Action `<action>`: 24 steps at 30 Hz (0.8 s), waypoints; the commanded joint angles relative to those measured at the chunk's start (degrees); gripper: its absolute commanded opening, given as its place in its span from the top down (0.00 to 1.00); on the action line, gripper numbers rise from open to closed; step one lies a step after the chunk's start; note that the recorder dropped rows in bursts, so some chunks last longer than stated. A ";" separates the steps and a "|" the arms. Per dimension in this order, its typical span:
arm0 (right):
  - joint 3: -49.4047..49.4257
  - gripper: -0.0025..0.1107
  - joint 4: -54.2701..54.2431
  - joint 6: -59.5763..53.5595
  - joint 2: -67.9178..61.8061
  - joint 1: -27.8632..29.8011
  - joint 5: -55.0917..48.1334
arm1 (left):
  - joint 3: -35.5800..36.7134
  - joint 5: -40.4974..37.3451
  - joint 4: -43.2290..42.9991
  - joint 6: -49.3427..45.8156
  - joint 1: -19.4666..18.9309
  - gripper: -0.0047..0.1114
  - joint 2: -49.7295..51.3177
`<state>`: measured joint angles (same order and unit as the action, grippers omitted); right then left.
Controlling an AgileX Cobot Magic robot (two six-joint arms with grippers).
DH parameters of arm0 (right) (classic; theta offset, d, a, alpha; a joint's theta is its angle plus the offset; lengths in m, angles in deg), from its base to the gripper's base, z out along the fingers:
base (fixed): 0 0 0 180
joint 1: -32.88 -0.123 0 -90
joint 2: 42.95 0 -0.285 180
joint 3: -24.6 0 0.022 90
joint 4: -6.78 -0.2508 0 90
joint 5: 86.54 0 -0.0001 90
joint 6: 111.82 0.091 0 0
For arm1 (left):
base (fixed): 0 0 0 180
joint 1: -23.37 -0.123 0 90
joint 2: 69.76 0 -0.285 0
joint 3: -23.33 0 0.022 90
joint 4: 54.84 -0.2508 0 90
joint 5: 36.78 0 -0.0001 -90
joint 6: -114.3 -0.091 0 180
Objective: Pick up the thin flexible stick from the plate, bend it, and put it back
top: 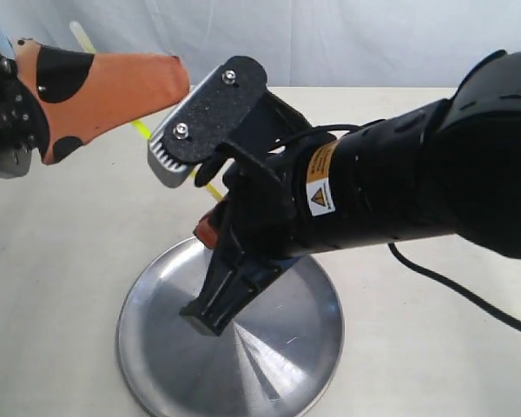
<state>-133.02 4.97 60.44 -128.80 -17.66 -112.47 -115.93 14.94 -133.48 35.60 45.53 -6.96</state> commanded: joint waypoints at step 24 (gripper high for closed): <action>-0.35 0.98 -0.73 4.04 12.96 0.29 -10.85 | -0.13 4.57 -0.90 -0.96 0.35 0.96 2.19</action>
<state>-133.02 -1.45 60.13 -114.20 -17.66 -125.13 -116.21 12.80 -136.61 34.98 45.55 -3.56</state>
